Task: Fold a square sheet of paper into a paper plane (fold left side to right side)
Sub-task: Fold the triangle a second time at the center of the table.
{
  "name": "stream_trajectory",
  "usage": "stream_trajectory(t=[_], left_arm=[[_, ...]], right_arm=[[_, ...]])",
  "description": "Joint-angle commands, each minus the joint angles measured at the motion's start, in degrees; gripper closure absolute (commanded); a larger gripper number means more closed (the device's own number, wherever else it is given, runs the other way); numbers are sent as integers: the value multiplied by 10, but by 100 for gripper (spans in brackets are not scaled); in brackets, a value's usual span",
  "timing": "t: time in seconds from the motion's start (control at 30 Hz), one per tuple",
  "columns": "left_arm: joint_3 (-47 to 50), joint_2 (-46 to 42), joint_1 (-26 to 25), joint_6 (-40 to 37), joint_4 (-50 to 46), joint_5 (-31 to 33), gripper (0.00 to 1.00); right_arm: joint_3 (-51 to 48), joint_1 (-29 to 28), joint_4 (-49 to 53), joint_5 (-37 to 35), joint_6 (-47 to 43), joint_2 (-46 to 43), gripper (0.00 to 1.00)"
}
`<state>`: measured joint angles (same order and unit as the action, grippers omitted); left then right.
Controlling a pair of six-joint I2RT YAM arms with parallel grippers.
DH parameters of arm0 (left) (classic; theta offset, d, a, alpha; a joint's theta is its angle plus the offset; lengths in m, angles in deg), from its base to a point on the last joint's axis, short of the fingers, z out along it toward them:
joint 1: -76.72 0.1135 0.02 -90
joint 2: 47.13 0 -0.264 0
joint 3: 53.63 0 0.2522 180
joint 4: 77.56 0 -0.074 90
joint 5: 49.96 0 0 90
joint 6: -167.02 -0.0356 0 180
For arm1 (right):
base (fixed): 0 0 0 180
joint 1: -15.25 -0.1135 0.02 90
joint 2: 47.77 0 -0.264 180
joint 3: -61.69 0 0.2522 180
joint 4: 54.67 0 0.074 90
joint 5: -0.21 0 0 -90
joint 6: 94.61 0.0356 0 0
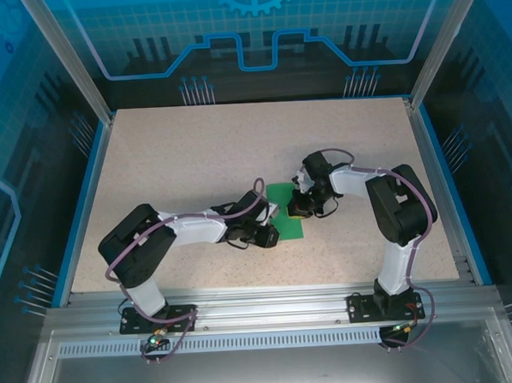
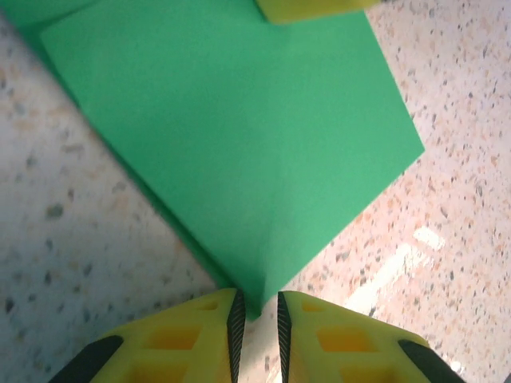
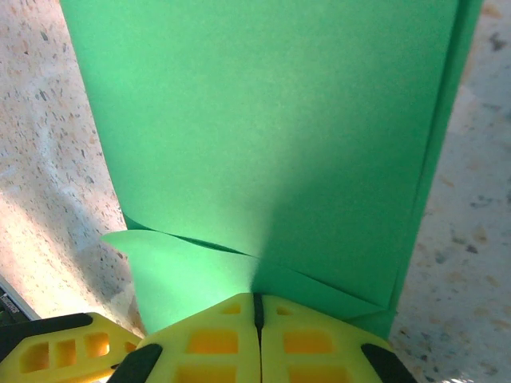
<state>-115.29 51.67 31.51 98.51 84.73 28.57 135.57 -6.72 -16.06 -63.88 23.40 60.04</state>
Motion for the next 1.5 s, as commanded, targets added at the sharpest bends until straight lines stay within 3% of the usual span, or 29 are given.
stream_trajectory(t=[0.0,0.4,0.97,1.47], left_arm=[[35,-15,-6,20,-64,-10,76],[-34,-48,1,13,-69,-18,77],[-132,85,13,18,-50,-31,84],[-60,66,12,23,-65,-27,87]], right_arm=[[-9,10,46,-70,-9,32,95],[-6,10,48,-69,-10,31,95],[-8,10,49,-68,-11,33,95],[-7,15,52,-70,-12,35,95]])
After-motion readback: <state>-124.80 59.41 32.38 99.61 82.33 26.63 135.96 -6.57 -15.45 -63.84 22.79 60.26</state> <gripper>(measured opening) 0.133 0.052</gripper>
